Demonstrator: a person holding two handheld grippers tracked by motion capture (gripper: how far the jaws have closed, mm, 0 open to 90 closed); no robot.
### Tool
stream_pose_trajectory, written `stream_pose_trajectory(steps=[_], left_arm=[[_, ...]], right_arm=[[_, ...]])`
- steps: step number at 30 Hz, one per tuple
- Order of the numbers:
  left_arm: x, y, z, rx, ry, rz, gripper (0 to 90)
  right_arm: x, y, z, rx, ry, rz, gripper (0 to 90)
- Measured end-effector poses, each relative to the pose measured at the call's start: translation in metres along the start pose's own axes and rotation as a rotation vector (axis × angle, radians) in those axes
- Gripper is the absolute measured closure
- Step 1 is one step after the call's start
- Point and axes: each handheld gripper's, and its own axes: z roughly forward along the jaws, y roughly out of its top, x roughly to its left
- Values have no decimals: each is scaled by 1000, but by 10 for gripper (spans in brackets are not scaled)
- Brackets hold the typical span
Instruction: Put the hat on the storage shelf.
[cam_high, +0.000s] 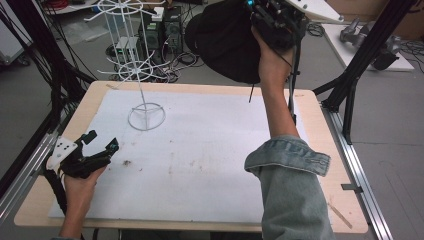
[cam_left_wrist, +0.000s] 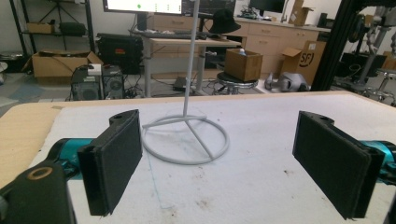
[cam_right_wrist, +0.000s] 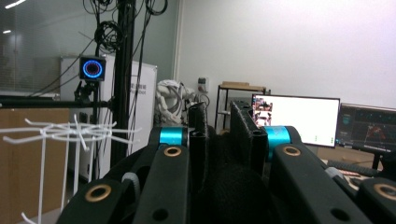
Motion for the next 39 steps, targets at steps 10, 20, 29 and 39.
stream_pose_trajectory(steps=[10,20,29,39], left_arm=[[0,0,0,3,0,0,161],[1,-1,-2,4,0,1,161],[4,-1,-4,2,2,-7,161],[4,0,-4,-2,-1,-11,161]], right_arm=[[5,19,10,-47,2,9,776],[10,34,21,-100,11,48,776],[15,39,29,-130,29,87,775],[22,39,40,-146,39,129,775]])
